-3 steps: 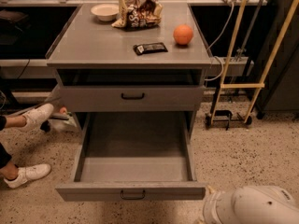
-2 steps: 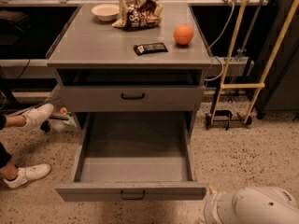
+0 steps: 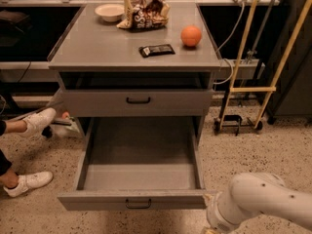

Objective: Close middle drawer

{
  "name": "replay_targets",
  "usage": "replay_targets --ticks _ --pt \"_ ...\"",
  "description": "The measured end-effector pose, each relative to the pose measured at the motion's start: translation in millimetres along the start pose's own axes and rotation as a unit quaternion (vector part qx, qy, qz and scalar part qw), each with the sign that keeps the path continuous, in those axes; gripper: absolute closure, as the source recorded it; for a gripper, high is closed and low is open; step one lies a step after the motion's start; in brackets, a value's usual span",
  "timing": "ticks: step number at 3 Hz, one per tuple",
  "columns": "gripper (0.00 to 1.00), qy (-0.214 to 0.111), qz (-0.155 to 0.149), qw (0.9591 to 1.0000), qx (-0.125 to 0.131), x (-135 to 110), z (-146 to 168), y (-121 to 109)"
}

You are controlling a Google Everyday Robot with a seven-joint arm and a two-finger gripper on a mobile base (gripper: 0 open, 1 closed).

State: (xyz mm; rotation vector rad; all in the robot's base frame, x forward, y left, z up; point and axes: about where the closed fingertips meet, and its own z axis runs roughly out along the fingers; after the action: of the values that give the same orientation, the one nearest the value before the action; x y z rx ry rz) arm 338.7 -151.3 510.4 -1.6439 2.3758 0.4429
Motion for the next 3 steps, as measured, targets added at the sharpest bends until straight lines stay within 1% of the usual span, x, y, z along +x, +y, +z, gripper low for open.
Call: replay_targets --ticks 1,2,3 --pt "0.00 0.044 -0.058 0.9935 -0.088 4.9 24.8 15.2" --pt "0.00 0.043 -0.057 0.9936 -0.087 4.9 24.7 14.9" --pt "0.00 0.034 -0.064 0.9943 -0.078 12.8 49.9 -8.0"
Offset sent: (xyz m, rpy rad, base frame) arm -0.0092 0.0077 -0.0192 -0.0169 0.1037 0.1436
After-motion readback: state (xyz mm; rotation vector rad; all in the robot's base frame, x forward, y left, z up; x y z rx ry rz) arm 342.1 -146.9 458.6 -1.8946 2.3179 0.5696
